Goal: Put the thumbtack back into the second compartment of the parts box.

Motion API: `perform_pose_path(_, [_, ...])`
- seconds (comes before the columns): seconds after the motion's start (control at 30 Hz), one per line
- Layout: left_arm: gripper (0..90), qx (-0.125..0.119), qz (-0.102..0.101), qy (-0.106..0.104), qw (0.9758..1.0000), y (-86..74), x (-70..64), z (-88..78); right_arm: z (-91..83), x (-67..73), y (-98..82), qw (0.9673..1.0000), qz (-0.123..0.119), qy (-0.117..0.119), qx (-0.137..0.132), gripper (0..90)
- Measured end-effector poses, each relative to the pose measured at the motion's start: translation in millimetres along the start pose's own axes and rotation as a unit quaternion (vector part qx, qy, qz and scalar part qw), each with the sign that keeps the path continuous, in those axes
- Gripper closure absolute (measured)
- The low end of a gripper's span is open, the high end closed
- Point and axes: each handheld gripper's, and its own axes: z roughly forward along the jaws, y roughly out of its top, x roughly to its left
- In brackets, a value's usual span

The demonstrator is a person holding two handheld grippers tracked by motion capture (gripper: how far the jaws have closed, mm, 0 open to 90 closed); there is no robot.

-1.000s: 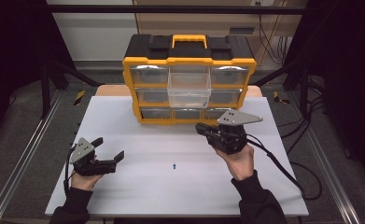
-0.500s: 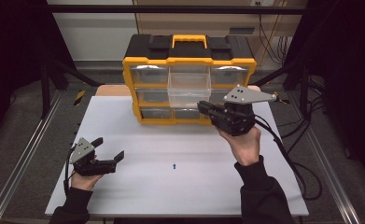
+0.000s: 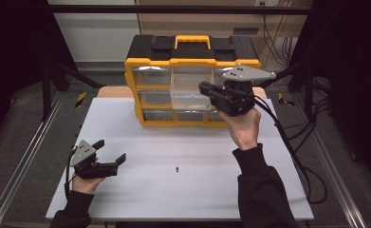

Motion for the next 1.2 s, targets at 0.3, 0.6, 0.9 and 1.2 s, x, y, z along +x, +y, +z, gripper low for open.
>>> perform_pose_path(0.3, [0.5,0.000,0.000,0.000,1.0000,0.1,0.2,0.0,23.4,-17.0,2.5,0.9992,0.010,-0.029,0.027,85.5])
perform_pose_path(0.6, [0.5,0.000,0.000,-0.001,1.0000,0.1,0.2,0.1,38.6,-23.5,-2.2,0.9971,0.000,-0.048,0.060,84.7])
perform_pose_path(0.9, [0.5,0.000,0.000,0.000,1.0000,0.2,0.4,-0.1,30.4,-20.8,0.3,0.9983,-0.009,-0.053,0.021,61.5])
perform_pose_path(1.2, [0.5,0.002,0.002,-0.002,1.0000,-0.1,0.2,0.3,6.0,-4.5,-8.9,0.9947,-0.015,-0.089,-0.051,11.7])
